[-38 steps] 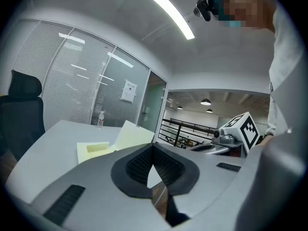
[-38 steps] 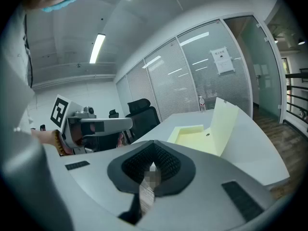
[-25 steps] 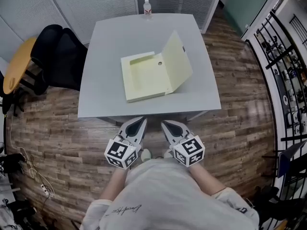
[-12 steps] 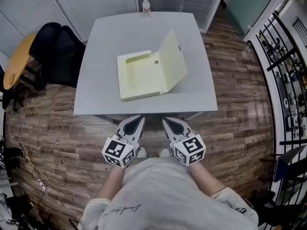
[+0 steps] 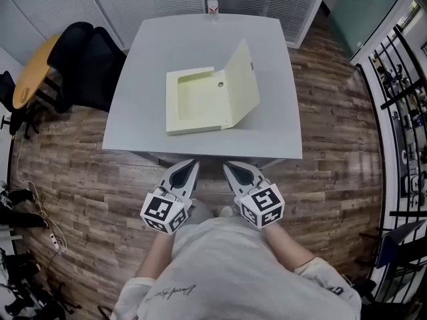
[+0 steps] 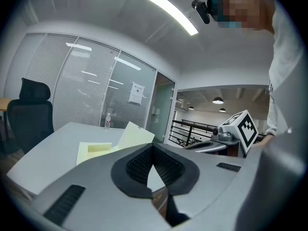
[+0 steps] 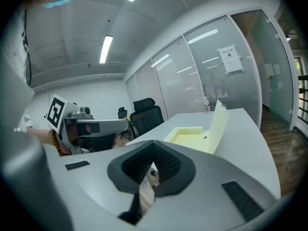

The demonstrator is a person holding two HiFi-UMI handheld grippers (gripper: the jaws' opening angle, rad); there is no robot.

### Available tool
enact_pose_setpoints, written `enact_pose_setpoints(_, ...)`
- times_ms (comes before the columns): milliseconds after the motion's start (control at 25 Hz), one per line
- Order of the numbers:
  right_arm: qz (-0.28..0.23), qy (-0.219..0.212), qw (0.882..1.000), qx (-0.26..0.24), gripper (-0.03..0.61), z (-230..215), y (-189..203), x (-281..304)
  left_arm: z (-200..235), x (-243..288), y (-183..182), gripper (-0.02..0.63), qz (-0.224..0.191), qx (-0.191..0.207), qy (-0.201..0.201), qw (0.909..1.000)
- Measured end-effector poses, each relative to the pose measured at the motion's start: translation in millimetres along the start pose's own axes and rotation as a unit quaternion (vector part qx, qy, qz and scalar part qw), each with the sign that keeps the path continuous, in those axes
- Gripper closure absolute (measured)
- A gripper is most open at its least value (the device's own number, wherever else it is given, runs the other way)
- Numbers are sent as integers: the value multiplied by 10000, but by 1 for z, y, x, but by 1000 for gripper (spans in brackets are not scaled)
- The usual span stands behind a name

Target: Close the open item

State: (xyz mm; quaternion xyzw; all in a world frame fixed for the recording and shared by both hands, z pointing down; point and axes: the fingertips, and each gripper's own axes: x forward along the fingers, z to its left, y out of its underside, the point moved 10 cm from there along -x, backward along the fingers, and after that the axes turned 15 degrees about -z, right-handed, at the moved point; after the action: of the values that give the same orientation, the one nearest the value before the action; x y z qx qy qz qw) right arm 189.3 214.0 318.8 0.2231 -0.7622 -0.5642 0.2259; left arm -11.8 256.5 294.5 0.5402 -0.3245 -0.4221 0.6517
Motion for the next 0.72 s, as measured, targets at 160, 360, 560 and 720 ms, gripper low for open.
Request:
enact_pose_setpoints(160, -6, -33, 10000, 57, 566, -2, -1, 3, 2, -1, 0, 606, -7, -22, -84, 10000)
enact_pose_setpoints(360, -15, 57, 10000, 54, 566, -7, -1, 18, 19, 9, 3, 606, -10, -74, 1, 10000)
enact_pose_setpoints(560, -29, 267, 9996, 33, 566, -16, -3, 45, 50, 32, 5, 606, -6, -145, 213, 9997)
enact_pose_setpoints(720, -50, 452, 9990, -37, 566, -22, -10, 72, 80, 53, -3, 606, -30, -131, 395, 9991)
